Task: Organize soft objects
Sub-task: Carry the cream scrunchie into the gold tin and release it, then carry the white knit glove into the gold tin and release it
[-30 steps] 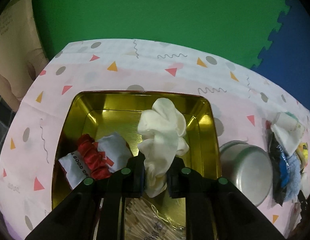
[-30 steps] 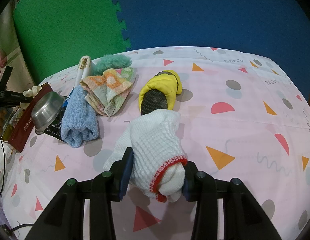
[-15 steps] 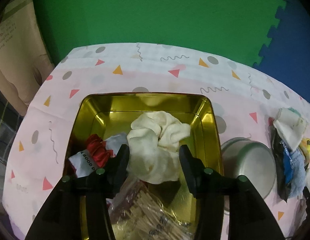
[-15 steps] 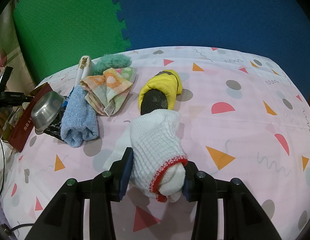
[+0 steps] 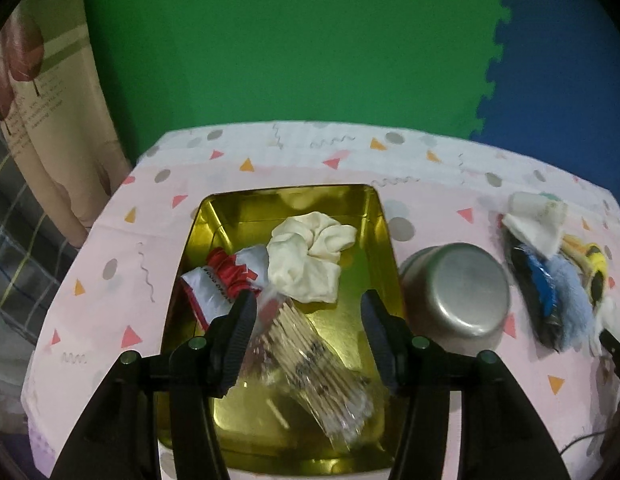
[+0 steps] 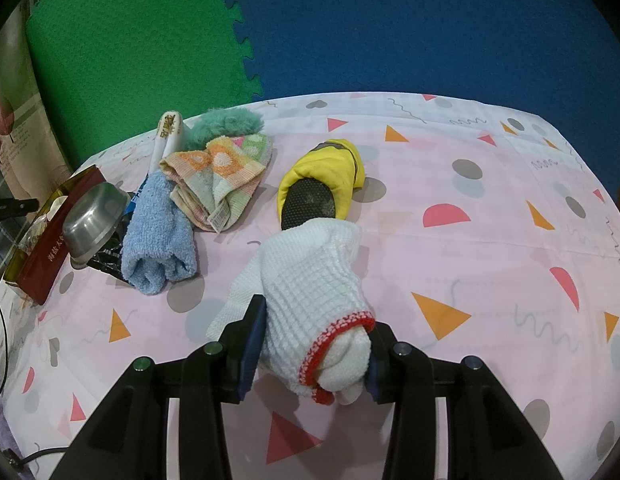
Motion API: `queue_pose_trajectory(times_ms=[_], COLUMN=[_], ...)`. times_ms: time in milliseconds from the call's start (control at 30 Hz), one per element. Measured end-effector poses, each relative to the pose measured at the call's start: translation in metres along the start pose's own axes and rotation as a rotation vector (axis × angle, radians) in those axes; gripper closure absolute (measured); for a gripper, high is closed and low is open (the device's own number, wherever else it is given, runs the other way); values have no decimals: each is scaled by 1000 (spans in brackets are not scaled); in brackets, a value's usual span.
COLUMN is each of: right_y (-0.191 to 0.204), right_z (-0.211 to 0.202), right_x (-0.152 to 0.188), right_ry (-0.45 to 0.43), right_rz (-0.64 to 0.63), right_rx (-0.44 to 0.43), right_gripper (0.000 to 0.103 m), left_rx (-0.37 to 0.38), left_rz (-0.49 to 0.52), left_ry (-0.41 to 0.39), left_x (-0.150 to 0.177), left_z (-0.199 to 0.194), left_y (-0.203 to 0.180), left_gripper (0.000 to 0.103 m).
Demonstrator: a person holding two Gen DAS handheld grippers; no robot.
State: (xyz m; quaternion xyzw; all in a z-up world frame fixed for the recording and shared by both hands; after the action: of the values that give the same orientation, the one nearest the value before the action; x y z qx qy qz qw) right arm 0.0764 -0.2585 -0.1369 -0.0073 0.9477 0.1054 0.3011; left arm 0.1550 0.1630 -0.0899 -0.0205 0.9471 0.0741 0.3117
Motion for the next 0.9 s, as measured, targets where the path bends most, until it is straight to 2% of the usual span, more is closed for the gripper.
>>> queue_pose_trajectory(times_ms=[200,400,533,633,700,900], right_y=[0,0,0,0,0,2], right_z=[0,1,1,0,0,-2], right_x=[1,1,0,0,0,-1], right_ry=[2,3,4,5,7,6], right_rz=[-9,-12,-17,-10,3,13], right_rx=[10,13,19,30,38,69], right_gripper=[60,59,59,59,59,64], left_rx=[16,-43,-56,-71,-86,-89], left_rz=[-42,-74,-74,-77,-86,-118], left_ry=[-33,-25,-7,-10,-21,-15], left_x=[12,31,46,54,58,67], left_z=[-19,-21,-19,-20,-22,-21], left_y=[10,27,33,35,38,42], left_gripper=[52,50,49,46,39,37])
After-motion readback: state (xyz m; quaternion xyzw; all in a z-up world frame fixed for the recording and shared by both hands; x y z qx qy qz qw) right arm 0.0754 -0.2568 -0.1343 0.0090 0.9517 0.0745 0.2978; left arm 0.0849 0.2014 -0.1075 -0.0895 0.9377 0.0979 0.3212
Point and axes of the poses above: each gripper's, at about its wrist camera, not at the fingertips, and z roughly the way its jaws point, y to its left, x to its underside, the point moved 7 cm from there along z, roughly the way its jaws point, and after that the axes turned 5 degrees about -x, right-handed, at the moved point
